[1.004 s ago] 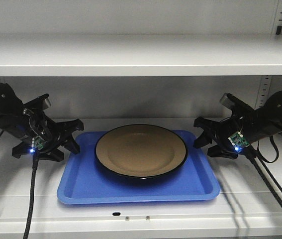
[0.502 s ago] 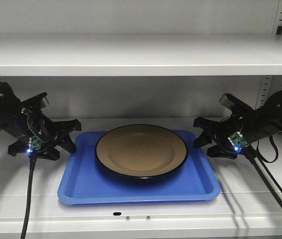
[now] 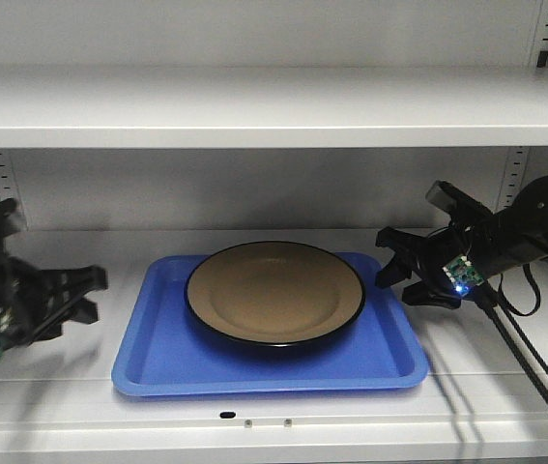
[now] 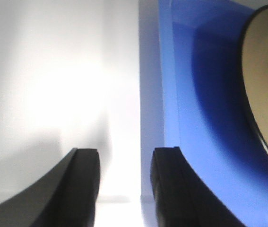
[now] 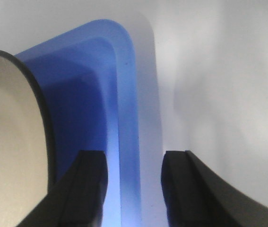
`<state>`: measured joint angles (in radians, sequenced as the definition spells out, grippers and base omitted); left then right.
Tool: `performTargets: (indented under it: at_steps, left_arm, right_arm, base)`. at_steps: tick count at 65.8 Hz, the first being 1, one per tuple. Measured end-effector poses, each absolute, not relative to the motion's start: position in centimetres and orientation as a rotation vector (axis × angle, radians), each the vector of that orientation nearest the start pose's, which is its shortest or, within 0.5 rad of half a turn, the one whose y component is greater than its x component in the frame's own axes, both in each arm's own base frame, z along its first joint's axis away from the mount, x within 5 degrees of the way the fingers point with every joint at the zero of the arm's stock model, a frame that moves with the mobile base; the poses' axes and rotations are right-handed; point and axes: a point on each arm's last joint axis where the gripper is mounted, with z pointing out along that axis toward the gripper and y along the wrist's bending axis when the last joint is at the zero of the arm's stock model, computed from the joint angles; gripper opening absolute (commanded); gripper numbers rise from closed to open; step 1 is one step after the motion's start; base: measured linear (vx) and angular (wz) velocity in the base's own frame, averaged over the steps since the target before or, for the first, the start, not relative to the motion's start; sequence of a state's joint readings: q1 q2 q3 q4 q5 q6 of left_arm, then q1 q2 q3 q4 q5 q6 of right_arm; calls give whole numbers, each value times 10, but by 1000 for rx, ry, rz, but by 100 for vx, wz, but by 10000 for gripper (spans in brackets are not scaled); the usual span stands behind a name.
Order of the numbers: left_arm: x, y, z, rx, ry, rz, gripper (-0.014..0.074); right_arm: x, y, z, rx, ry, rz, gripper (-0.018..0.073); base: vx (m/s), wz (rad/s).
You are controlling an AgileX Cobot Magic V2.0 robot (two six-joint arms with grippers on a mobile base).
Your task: Place disk in tray to left cabinet
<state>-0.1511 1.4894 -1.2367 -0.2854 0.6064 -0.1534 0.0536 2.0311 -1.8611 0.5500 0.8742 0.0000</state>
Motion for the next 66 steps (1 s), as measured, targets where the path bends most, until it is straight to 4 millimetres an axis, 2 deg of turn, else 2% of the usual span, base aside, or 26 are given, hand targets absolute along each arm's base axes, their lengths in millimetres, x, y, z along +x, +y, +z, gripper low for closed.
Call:
performTargets:
  at_steps: [6,16,23,32,39,51,66]
  left_arm:
    - [300,-58,325,-210,2280,-446,325]
    - [258,-48,303,-237,2211,-424,238]
    - [227,-40,288,-248,2129,-403,126]
    - [187,-29,277,-183,1994,-334,-10]
    - [157,-18,269,-163,1921,-276,-8]
    - [118,-5,247,-144,1853,-174,-8]
    - [77,0,207,-94,1752,-87,-8]
  right_arm:
    - [462,61,296,210,2462,693,366]
    - [462,61,296,210,2462,693,366]
    - [462,61,296,210,2462,693,366]
    - [462,61,296,210,2462,693,366]
    - [462,61,296,210,2462,693,366]
    - [462,61,296,210,2462,693,366]
    - [462,61,296,210,2462,693,366]
  base:
    - [0,0]
    - [0,0]
    - [0,0]
    - [0,0]
    - [0,0]
    - [0,0]
    - [0,0]
